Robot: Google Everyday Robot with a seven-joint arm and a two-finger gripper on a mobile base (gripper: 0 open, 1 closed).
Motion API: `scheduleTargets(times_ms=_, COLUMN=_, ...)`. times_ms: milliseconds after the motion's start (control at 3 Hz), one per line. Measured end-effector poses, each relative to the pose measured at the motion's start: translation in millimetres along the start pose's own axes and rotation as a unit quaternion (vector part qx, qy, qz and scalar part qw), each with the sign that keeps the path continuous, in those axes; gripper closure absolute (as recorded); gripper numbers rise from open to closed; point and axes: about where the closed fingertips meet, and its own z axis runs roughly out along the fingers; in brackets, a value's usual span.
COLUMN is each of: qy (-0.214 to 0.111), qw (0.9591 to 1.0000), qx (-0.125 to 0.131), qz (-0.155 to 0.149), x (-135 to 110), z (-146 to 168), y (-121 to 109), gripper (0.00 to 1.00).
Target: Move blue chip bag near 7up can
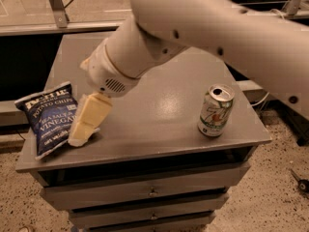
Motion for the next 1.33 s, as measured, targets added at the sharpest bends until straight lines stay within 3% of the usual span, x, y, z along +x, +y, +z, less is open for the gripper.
scheduleTargets(times_ms=333, qy=-0.027, qw=0.9994, qx=-0.017, qz=-0.009, x=-27, z=48, y=10, gripper=0.00)
scheduleTargets(times_ms=667, qy=-0.028, qw=0.9993, qx=-0.025, qz=-0.004, x=-26, z=100, y=19, gripper=0.00)
scheduleTargets(times_ms=1000, qy=-0.024, qw=0.9994, qx=-0.025, qz=0.003, x=-19, z=119, y=20, gripper=0.00)
scheduleTargets(times_ms=1333, qy=-0.015, qw=0.9996, qx=-0.004, qz=0.021, x=-2, z=129, y=8, gripper=0.25)
